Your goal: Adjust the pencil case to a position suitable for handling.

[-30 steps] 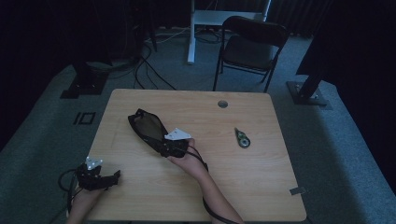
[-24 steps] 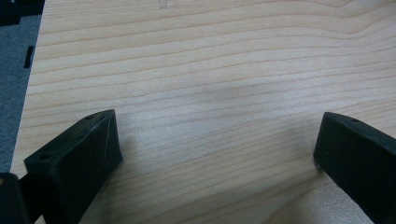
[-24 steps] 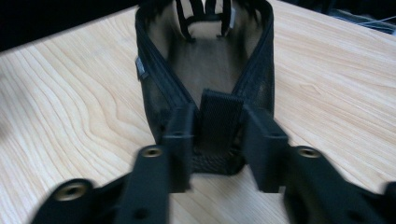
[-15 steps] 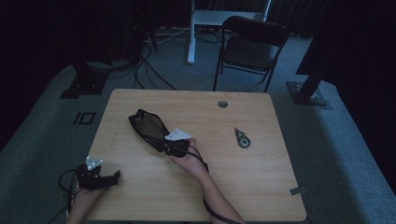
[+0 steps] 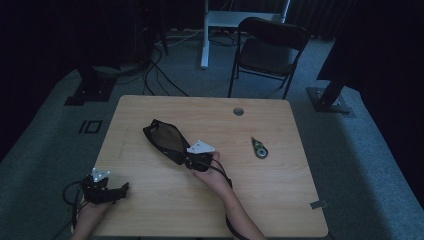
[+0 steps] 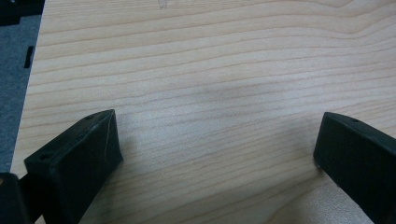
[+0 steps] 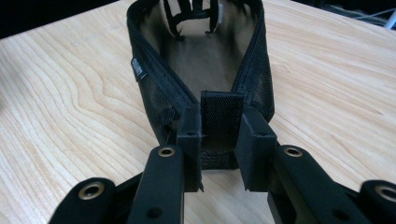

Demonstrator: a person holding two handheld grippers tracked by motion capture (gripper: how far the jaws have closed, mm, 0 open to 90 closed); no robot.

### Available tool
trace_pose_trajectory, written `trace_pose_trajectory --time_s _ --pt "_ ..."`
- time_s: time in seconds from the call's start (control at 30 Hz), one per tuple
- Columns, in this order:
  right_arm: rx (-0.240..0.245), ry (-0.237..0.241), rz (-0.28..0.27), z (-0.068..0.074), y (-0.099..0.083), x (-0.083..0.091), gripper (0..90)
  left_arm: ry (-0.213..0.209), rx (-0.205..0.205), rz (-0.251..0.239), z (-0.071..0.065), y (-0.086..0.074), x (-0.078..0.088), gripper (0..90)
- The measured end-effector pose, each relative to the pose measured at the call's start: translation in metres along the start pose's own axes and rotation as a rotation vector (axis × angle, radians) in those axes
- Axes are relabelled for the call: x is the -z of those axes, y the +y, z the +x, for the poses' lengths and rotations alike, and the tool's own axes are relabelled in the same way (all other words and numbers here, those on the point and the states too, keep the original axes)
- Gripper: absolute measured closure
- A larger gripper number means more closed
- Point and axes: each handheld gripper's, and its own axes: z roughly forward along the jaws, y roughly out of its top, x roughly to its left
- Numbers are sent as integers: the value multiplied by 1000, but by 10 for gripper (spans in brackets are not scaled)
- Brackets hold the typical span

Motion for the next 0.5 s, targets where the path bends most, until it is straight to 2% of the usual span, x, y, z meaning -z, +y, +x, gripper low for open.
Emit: trace_pose_trajectory --time_s 0.2,0.23,0.3,0.5 --pt "-37 -19 -5 -9 -11 14 731 0 0 1 0 0 0 8" --pt "-26 -25 -3 -11 -12 17 730 0 0 1 0 0 0 8" --pt "-46 -30 -3 -14 -15 22 731 0 0 2 0 0 0 8" --pt "-50 -63 -6 -27 -23 36 731 0 0 2 0 0 0 8"
